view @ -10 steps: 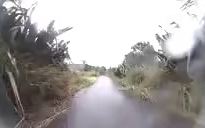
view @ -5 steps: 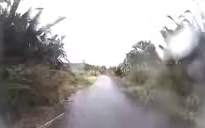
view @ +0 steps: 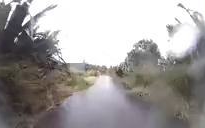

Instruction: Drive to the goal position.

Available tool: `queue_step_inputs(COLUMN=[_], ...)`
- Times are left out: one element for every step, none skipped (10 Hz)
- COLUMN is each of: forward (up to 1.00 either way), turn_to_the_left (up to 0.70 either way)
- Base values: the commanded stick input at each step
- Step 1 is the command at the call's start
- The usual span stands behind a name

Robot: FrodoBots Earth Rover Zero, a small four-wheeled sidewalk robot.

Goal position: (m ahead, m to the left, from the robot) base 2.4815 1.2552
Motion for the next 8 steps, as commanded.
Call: queue_step_inputs(forward=[0.85,0.85,0.85,0.85,0.85,0.85,0.85,0.85], turn_to_the_left=[0.0,0.0,0.0,0.0,0.0,0.0,0.0,0.0])
